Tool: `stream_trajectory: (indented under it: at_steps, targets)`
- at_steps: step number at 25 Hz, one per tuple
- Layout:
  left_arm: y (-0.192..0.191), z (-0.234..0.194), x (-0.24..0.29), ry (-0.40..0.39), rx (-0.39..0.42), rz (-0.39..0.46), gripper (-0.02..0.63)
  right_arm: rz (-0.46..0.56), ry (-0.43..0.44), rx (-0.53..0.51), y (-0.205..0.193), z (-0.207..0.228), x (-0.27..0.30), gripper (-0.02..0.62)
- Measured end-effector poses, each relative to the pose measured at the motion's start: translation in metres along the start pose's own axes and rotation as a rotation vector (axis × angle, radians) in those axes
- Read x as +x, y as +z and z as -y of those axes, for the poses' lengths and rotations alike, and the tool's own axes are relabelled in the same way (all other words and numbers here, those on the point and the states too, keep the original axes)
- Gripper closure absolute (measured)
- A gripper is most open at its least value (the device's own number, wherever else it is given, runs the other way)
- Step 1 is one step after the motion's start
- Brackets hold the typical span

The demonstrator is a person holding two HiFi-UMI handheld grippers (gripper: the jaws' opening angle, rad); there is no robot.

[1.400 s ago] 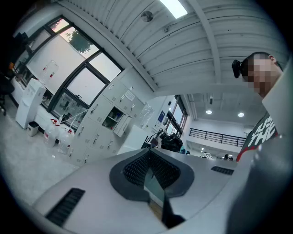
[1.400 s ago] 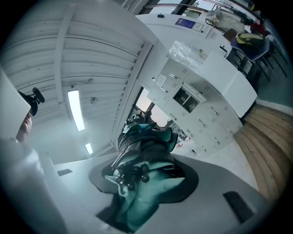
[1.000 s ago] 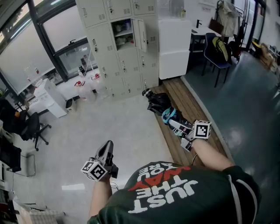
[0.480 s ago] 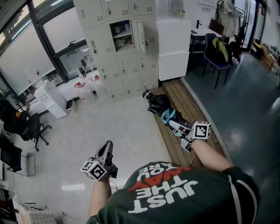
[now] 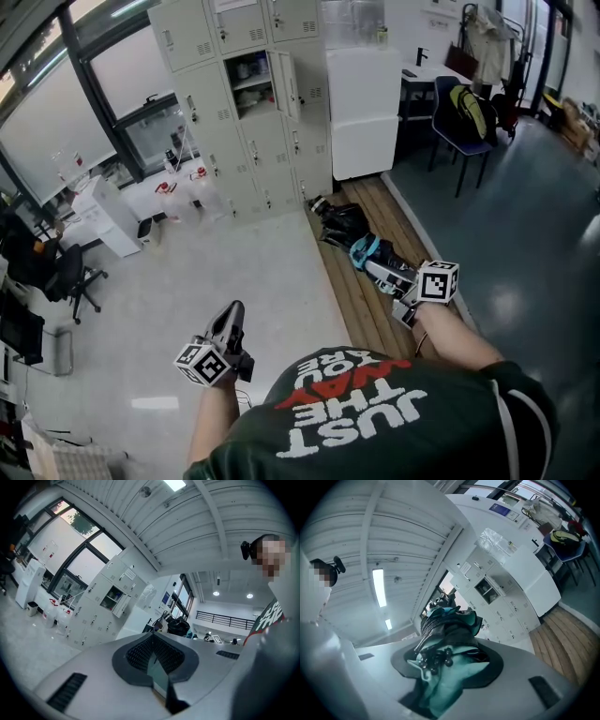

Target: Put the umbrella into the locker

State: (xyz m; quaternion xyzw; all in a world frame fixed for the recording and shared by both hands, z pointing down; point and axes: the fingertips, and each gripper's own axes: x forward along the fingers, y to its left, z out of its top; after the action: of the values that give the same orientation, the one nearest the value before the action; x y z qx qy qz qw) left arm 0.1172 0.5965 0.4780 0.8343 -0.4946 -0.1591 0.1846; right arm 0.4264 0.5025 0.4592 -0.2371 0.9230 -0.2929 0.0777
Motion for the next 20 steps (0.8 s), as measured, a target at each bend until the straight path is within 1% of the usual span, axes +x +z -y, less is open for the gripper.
stream_trajectory:
  at_steps: [5, 10, 12, 16, 20]
  targets:
    - [-0.012, 0.022, 0.019, -0.001, 0.004, -0.015, 0.591, -0.012, 0.004, -0.035, 0.015, 0.014, -0.021, 0.380]
    - [-0.012, 0.023, 0.029, 0.019, 0.005, -0.014, 0.591, -0.011, 0.020, -0.031, 0.022, 0.025, -0.019, 0.380]
    - [-0.011, 0.017, 0.031, 0.029, -0.001, -0.009, 0.591, -0.017, 0.026, -0.033, 0.021, 0.029, -0.012, 0.380]
    - [-0.015, -0.005, 0.040, 0.022, -0.012, -0.015, 0.591, -0.029, 0.030, -0.027, 0.023, 0.039, 0.011, 0.380]
    - [-0.013, -0.045, 0.051, 0.035, -0.046, -0.022, 0.591, -0.036, 0.022, -0.007, 0.020, 0.056, 0.049, 0.380]
